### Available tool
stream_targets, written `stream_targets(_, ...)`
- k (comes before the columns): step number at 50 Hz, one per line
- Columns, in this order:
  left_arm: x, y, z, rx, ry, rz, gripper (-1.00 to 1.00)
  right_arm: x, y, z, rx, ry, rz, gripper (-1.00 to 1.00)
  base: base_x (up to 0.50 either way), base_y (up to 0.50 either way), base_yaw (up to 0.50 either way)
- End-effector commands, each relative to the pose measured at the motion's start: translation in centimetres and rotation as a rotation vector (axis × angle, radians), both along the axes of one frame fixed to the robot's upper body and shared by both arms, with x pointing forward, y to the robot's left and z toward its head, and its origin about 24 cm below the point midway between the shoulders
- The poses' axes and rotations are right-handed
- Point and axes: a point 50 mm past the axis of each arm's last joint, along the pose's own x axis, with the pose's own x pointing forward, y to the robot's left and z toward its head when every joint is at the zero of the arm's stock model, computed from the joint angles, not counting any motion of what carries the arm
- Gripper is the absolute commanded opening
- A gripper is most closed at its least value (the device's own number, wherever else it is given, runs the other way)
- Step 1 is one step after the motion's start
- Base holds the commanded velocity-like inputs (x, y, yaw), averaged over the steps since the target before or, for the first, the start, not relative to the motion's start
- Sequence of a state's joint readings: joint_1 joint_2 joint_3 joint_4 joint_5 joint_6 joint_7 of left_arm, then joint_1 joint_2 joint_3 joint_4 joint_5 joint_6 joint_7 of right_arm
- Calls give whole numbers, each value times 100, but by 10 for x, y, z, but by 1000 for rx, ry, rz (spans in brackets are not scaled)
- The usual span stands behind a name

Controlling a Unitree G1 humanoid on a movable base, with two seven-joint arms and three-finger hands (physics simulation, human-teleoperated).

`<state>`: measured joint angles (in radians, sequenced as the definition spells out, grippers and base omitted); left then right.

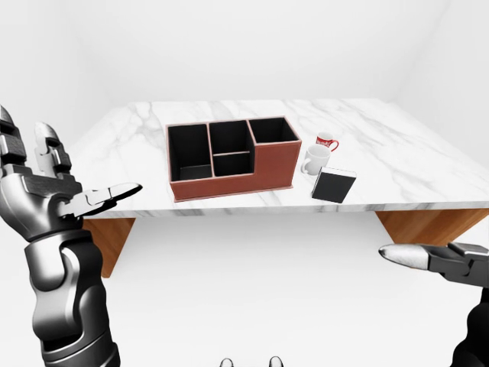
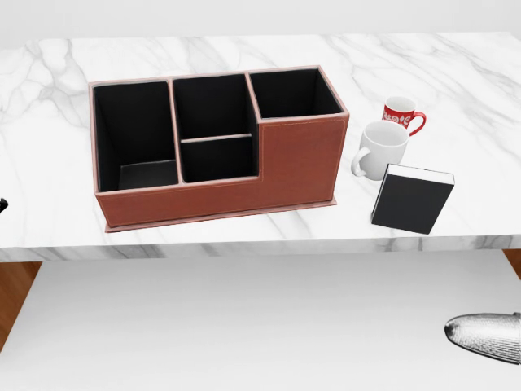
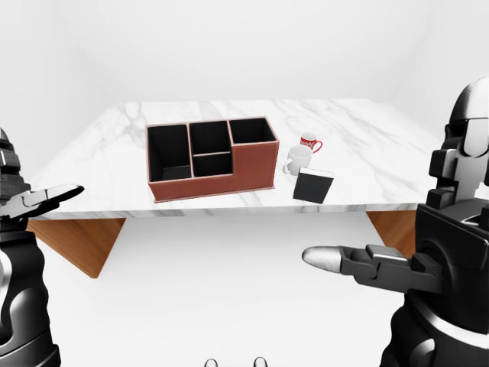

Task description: Pick up the book and place it in the right compartment of the caddy.

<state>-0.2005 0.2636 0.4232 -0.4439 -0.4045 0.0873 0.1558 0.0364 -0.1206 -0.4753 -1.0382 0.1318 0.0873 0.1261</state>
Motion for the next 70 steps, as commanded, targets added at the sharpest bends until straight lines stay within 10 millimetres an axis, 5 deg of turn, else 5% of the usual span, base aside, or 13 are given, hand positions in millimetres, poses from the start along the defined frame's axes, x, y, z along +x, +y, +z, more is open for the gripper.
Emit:
stream_targets(1, -2, -1, 1, -7, -10, -4, 100, -1, 1, 1, -5, -10, 8, 100, 0, 0, 0)
stream_targets(70, -4, -1, 3, -9, -21, 4, 100, -2, 1, 1, 28, -7, 44, 100, 21, 0, 0)
